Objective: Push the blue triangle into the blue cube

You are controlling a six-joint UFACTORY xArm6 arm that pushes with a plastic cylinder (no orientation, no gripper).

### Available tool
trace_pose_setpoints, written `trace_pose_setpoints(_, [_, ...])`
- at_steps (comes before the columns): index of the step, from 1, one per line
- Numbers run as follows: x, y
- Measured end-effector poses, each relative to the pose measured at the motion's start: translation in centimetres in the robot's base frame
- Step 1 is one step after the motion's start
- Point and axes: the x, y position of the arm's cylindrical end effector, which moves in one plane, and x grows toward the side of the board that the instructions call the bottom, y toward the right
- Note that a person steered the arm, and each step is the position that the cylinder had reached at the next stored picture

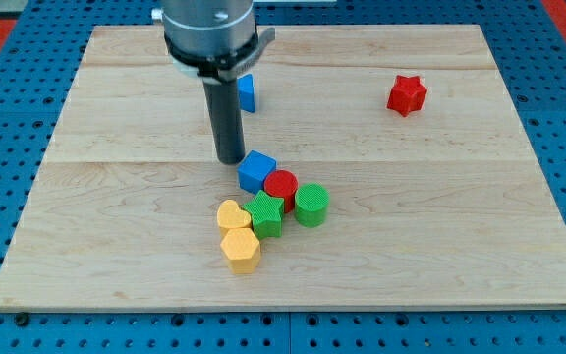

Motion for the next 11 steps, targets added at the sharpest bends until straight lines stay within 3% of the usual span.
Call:
trace_pose_setpoints(1, [-8.5, 3.7])
trace_pose_setpoints(2, [-12.0, 10.8])
trace_pose_setpoints(3, [-16.4, 10.8])
trace_pose_setpoints(4, [-17.7, 8.1])
trace_pose_setpoints(5, [-10.5, 7.2])
trace_pose_setpoints(8, [-15.7, 8.9])
trace_pose_setpoints(9, [-17.2, 2.1])
trace_pose_setpoints(10, [-14.5, -3.1])
trace_pose_setpoints(11, [-11.6, -0.8])
